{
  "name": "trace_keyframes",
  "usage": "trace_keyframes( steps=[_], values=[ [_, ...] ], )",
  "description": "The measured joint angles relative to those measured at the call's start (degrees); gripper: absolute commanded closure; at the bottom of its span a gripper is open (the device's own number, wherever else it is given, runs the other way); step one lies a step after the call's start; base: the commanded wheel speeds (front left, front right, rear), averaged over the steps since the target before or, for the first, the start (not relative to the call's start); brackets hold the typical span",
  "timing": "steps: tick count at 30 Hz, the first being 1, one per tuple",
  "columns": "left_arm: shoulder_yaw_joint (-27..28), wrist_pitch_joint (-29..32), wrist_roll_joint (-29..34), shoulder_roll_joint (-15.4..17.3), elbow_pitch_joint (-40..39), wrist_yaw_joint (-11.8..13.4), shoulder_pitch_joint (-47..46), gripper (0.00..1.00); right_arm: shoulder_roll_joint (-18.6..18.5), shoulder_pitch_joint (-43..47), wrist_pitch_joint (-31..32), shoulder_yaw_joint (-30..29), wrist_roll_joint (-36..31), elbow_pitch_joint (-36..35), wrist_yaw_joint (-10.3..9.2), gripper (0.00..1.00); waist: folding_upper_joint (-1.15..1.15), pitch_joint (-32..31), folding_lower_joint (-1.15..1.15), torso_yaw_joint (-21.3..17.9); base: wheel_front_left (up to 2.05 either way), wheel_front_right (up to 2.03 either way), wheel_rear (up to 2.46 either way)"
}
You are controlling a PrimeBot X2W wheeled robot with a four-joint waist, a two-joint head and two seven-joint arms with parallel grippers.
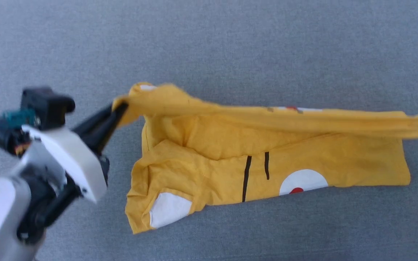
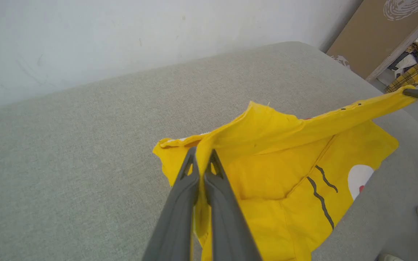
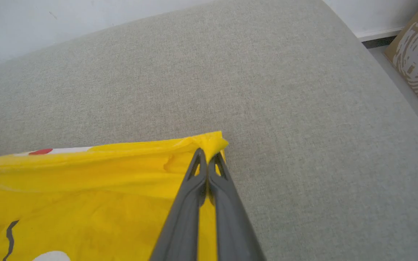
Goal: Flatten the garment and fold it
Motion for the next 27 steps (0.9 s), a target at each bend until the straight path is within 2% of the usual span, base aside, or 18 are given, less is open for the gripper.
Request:
trace_keyframes(
  steps=[5,9,14,24,26,27],
  values=[
    [0.75,-0.15,-2.29,0.8,-4.04,3.58,9.81,1.0,1.82,5.44,1.02,-2.02,1.23,-1.86,0.0,1.0,0.0,-1.49,0.0,0.01,0.0,0.0,0.0],
    [0.67,-0.7,-4.3,0.62,-4.87,5.22,15.75,1.0,2.85,8.0,2.0,-2.71,1.69,-2.34,0.0,1.0,0.0,-1.51,0.01,-0.01,0.0,0.0,0.0],
    [-0.59,0.32,-6.14,-0.01,-3.05,5.76,19.01,1.0,3.37,9.09,2.98,-2.37,1.58,-1.78,0.0,1.0,0.0,-0.65,0.01,0.09,0.0,0.0,0.0],
    [-4.44,6.33,-8.06,-2.31,4.15,5.59,15.82,1.0,3.81,6.94,4.02,0.14,-1.03,4.67,0.0,1.0,0.0,2.18,0.02,0.59,0.0,0.0,0.0],
    [-4.81,7.02,-8.27,-3.16,6.02,5.15,14.02,1.0,3.83,5.74,3.9,0.48,-1.56,6.05,0.0,0.95,0.0,2.82,0.02,0.68,0.0,0.0,0.0],
    [-4.92,7.22,-8.35,-3.65,6.84,5.08,13.15,1.0,3.8,5.1,3.88,0.6,-1.71,6.55,0.0,0.84,0.0,3.14,0.01,0.71,0.0,0.0,0.0]
  ],
)
